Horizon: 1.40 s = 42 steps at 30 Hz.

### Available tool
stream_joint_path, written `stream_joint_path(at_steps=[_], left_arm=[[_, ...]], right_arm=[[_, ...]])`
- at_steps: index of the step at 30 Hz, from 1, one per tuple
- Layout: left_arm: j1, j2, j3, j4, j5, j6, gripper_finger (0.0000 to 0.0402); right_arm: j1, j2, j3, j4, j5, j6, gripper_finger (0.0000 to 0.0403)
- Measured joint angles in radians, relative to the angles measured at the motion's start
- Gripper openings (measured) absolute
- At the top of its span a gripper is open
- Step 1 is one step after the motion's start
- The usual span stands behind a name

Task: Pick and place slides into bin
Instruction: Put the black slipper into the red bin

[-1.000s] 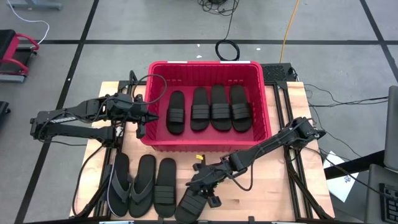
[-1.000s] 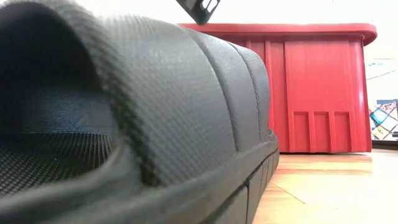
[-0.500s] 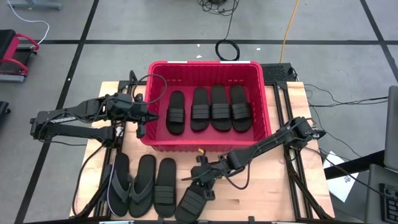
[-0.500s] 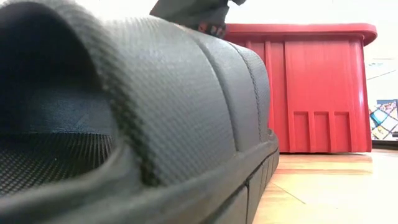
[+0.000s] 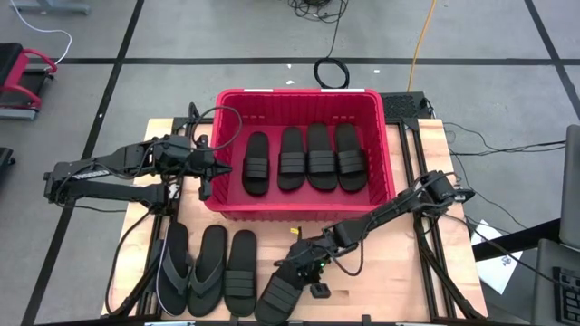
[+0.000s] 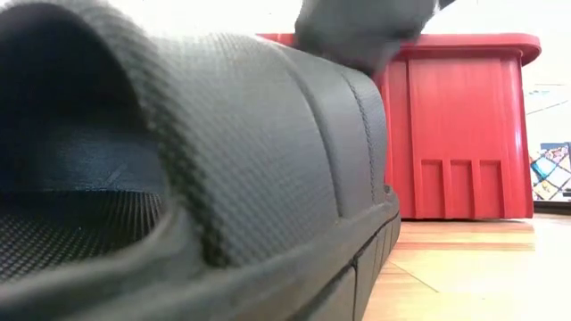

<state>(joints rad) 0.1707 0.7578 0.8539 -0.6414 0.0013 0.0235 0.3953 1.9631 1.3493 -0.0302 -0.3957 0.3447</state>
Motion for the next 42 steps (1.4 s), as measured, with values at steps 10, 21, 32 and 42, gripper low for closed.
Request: stream_joint_path(at_steps=[10, 21, 32, 42], left_arm=[[0.000, 0.000, 0.000, -0.009, 0.000, 0.002, 0.0026], [0.000, 0.000, 0.000, -0.021, 0.000, 0.014, 0.0026], [0.000, 0.000, 0.000, -0.020, -0.002, 0.051, 0.0026], [0.000, 0.000, 0.000, -0.021, -0.003, 0.054, 0.0026]], right_arm=[[-0.023, -0.007, -0.013, 0.042, -0.050, 0.141, 0.0075], [-0.039, 0.020, -0.013, 0.044, -0.005, 0.243, 0.0188], [-0.006, 0.090, -0.011, 0.204, -0.019, 0.329, 0.0199], [-0.002, 0.182, -0.012, 0.423, -0.059, 0.377, 0.0160]])
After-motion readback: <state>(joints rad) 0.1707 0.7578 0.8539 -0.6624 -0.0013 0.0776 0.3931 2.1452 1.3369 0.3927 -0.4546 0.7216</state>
